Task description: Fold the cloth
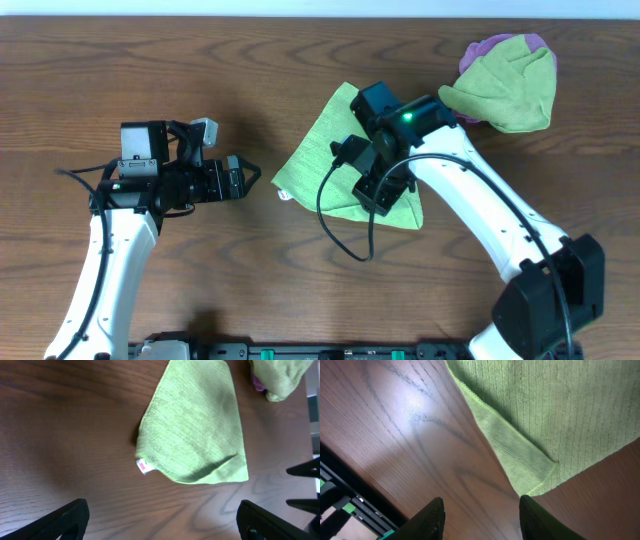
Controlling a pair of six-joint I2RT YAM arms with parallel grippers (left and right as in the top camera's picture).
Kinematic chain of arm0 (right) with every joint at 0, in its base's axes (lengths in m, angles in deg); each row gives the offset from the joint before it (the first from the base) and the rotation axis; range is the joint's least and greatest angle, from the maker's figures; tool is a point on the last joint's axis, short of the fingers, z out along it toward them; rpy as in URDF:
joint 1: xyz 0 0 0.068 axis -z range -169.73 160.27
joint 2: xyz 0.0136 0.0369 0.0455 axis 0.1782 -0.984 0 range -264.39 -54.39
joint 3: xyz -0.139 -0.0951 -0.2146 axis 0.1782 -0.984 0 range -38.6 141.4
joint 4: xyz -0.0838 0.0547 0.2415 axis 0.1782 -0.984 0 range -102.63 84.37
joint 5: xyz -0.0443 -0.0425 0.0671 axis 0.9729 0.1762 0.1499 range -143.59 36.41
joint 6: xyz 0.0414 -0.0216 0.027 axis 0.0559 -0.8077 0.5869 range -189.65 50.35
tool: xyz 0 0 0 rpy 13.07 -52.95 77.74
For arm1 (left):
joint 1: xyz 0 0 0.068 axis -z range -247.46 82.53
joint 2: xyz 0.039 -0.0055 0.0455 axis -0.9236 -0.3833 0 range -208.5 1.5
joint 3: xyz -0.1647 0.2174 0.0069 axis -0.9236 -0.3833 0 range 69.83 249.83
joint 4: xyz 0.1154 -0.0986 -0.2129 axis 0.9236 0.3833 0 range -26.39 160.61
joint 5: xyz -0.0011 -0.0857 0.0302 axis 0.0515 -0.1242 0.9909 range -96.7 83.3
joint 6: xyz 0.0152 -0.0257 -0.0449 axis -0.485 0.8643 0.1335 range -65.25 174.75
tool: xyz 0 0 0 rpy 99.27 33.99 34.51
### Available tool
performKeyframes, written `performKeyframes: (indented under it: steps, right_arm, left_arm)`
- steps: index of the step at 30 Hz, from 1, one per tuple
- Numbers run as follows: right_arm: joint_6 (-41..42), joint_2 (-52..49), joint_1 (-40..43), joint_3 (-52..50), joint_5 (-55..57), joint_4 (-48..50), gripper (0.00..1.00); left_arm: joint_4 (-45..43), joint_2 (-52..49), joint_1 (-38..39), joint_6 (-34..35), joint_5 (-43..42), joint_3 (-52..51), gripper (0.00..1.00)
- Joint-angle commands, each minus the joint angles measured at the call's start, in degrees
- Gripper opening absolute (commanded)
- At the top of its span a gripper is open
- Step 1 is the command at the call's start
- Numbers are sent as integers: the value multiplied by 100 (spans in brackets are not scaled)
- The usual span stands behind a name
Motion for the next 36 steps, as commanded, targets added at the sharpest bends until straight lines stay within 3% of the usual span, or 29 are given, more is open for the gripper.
performKeyframes:
  steps: [1,8,14,17,23,36]
  right_arm:
    - [367,-11,-31,13,175,-13,45]
    - [1733,-11,573,9,168,-50,45]
    - [1274,-11,1259,-356,-957,81,61]
    - [1182,-11,1467,-767,-1207,424,64]
    - [1185,-15,1576,-1508,-1228,1141,63]
    - [1191,-17,1685,-2094,-824,2092,61]
  left_arm:
    - [-37,-35,28,2,232,87,95]
    - [-37,-35,28,0,232,87,96]
    - [-22,-35,28,2,227,87,95]
    - [13,-35,28,4,225,87,95]
    - [92,-35,31,28,208,87,95]
    - [201,-35,28,28,208,87,95]
